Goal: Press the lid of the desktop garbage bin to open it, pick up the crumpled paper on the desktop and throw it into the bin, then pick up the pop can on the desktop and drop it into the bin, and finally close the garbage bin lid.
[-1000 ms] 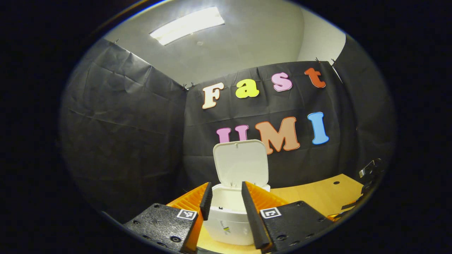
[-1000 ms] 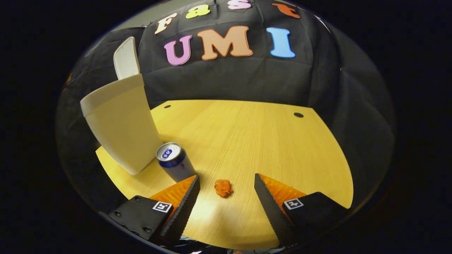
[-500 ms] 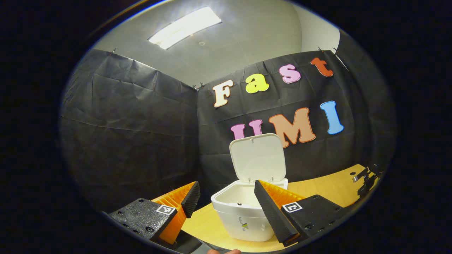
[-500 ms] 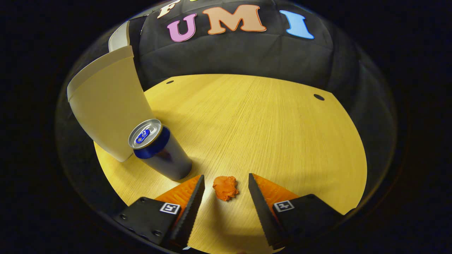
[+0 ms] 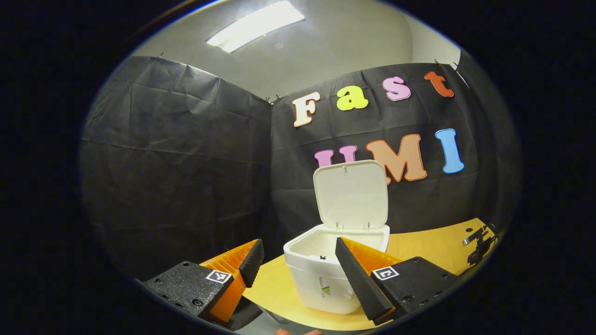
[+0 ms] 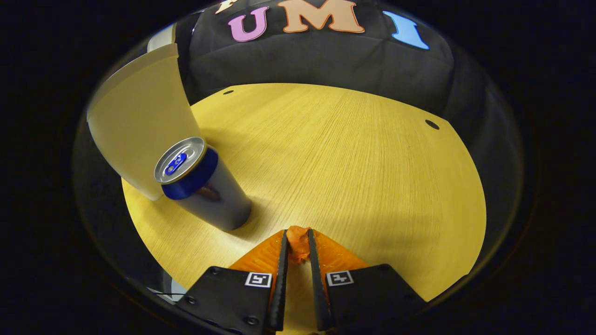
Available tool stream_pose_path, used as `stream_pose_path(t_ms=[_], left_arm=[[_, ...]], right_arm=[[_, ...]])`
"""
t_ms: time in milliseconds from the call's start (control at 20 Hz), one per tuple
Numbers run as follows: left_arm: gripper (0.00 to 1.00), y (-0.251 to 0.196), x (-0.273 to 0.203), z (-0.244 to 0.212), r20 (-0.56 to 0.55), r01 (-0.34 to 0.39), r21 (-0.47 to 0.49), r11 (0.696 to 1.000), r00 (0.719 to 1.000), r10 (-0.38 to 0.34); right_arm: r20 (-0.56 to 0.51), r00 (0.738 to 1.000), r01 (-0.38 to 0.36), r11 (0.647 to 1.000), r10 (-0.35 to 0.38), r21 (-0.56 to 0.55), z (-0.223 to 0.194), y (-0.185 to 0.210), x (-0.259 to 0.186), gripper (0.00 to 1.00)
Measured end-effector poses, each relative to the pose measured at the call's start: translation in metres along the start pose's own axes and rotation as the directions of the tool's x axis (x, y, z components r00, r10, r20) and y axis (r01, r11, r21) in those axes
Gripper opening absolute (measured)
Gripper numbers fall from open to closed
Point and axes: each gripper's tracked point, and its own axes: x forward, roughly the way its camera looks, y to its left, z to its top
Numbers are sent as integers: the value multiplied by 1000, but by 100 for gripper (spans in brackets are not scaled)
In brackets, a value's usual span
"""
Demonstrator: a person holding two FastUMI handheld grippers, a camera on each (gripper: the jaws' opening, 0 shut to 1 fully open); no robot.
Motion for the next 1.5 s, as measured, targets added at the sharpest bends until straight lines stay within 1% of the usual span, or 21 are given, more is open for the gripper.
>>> stream_pose_path(t_ms=[100, 200, 300, 350, 400, 500, 550, 600, 650, 700, 850, 900, 950, 1050, 1100, 1200, 1300, 1350, 1400, 1450, 1500], left_arm=[[94, 2, 1, -1, -2, -4, -2, 1000, 1000, 4], [94, 3, 3, -4, -3, -4, -2, 1000, 1000, 4], [94, 6, 4, -8, -7, -5, -7, 1000, 1000, 5], [94, 6, 5, -9, -8, -4, -14, 1000, 1000, 4], [94, 7, 5, -11, -10, -5, -21, 1000, 1000, 4], [94, 11, 5, -15, -16, -9, -39, 999, 1000, 8], [94, 14, 6, -17, -20, -14, -49, 999, 1000, 13], [94, 17, 4, -20, -25, -21, -58, 998, 999, 19], [94, 23, 3, -19, -25, -33, -58, 998, 999, 32], [94, 28, 0, -17, -19, -45, -50, 998, 999, 45], [94, 50, -9, -9, 6, -87, 5, 996, 996, 87], [94, 58, -12, -6, 12, -104, 27, 994, 995, 104], [94, 66, -16, -5, 14, -120, 44, 992, 993, 119], [94, 80, -27, -1, 20, -152, 72, 986, 988, 151], [94, 85, -31, 1, 23, -165, 80, 983, 986, 163], [94, 92, -38, 5, 31, -180, 102, 978, 984, 177], [94, 89, -39, 7, 36, -168, 122, 978, 986, 165], [94, 84, -38, 8, 37, -153, 128, 980, 988, 150], [94, 77, -36, 7, 38, -133, 130, 983, 991, 129], [94, 67, -34, 7, 37, -103, 127, 987, 994, 99], [94, 54, -31, 7, 34, -69, 121, 990, 997, 65]], right_arm=[[40, 999, -12, 1000, 12, 4, 16, 1, -16, 28], [109, 994, -32, 999, 32, -4, 46, 3, -44, 28], [187, 979, -77, 997, 79, -22, 83, 12, -84, 28], [236, 966, -100, 994, 108, -45, 103, 19, -105, 28], [289, 947, -121, 990, 138, -78, 126, 34, -124, 28], [385, 897, -167, 973, 216, -157, 165, 72, -162, 28], [425, 865, -202, 960, 268, -195, 182, 94, -178, 28], [465, 824, -240, 943, 324, -232, 200, 118, -192, 28], [491, 789, -266, 926, 369, -267, 218, 144, -204, 28], [510, 761, -279, 912, 401, -300, 233, 165, -210, 27], [521, 695, -327, 863, 495, -384, 260, 229, -220, 27], [516, 684, -331, 850, 515, -409, 263, 245, -220, 26], [507, 681, -331, 839, 529, -431, 264, 258, -217, 27], [499, 680, -328, 832, 537, -448, 269, 279, -208, 27], [495, 682, -333, 831, 538, -445, 267, 287, -204, 36], [490, 682, -353, 831, 543, -430, 267, 299, -195, 44], [481, 687, -381, 834, 544, -399, 268, 302, -189, 80], [476, 683, -410, 830, 554, -377, 271, 301, -188, 97], [477, 680, -437, 830, 558, -348, 270, 297, -189, 97], [482, 682, -449, 835, 550, -317, 271, 288, -192, 98], [500, 686, -441, 849, 528, -291, 274, 274, -195, 98]])
